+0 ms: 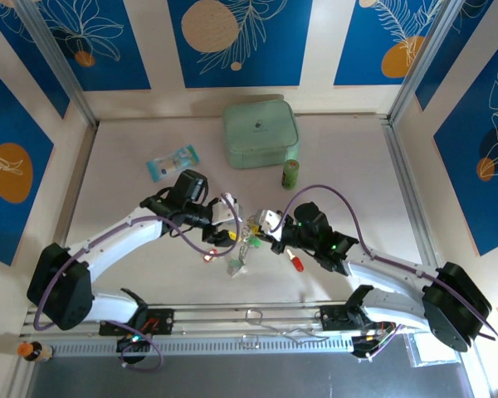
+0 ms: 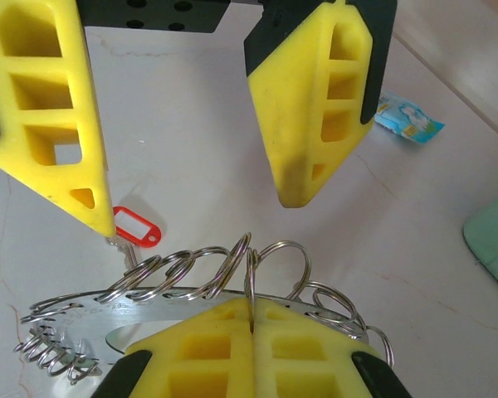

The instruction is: Put the keys on the keyring

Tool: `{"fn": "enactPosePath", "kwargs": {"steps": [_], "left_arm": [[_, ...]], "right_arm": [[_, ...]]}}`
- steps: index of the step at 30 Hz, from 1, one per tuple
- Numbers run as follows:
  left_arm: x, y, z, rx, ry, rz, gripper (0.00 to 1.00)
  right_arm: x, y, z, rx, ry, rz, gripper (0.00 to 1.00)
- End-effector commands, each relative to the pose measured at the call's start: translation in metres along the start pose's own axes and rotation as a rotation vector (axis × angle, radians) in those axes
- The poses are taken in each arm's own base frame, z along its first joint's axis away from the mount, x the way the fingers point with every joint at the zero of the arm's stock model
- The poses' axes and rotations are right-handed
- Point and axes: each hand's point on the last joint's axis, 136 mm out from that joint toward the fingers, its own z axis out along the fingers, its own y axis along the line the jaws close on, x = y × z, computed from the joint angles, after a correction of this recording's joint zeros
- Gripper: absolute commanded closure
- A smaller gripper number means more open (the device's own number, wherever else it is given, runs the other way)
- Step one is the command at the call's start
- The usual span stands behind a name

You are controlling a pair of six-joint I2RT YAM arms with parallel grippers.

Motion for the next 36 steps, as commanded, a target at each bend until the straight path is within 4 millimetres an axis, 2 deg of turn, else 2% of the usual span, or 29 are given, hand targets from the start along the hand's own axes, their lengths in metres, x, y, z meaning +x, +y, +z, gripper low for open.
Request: {"fn": "enactPosePath", "kwargs": {"steps": [1, 5, 9, 13, 14, 17, 19, 22, 25, 28, 32, 36], "left_arm": [[-0.006, -0.009, 0.006, 0.058, -0.051, 0.019, 0.36], [-0.006, -0.019, 0.010, 0.112, -0.048, 0.011, 0.39], [-0.005, -0.025, 0.013, 0.163, -0.023, -0.015, 0.51], [-0.003, -0.030, 0.010, 0.171, -0.003, -0.029, 0.69], [-0.003, -0.033, 0.009, 0.176, -0.008, -0.027, 0.70], [-0.005, -0.046, 0.005, 0.186, -0.039, 0.012, 0.69], [-0.007, -0.056, 0.004, 0.189, -0.057, 0.054, 0.65], [0.000, -0.070, 0.006, 0.207, -0.039, 0.099, 0.59], [0.004, -0.080, 0.005, 0.227, -0.018, 0.131, 0.59], [-0.001, -0.068, -0.001, 0.126, -0.023, 0.148, 0.61], [-0.014, -0.032, -0.013, -0.079, -0.075, 0.136, 0.68], [-0.016, -0.011, -0.015, -0.140, -0.086, 0.083, 0.70]], "right_arm": [[-0.028, -0.008, -0.002, 0.019, -0.071, -0.033, 1.00], [-0.027, -0.010, -0.001, 0.032, -0.069, -0.029, 1.00], [-0.027, -0.011, 0.000, 0.036, -0.068, -0.026, 1.00], [-0.026, -0.014, 0.001, 0.048, -0.060, -0.021, 1.00], [-0.026, -0.014, 0.001, 0.049, -0.059, -0.019, 1.00], [-0.026, -0.015, 0.001, 0.045, -0.061, -0.014, 1.00], [-0.026, -0.014, 0.001, 0.037, -0.064, -0.014, 1.00], [-0.025, -0.012, 0.001, 0.024, -0.065, -0.013, 1.00], [-0.024, -0.008, 0.000, 0.001, -0.069, -0.015, 1.00], [-0.023, -0.005, -0.003, -0.023, -0.069, -0.022, 1.00], [-0.021, 0.000, -0.007, -0.050, -0.067, -0.039, 1.00], [-0.022, 0.004, -0.007, -0.074, -0.066, -0.051, 1.00]]}}
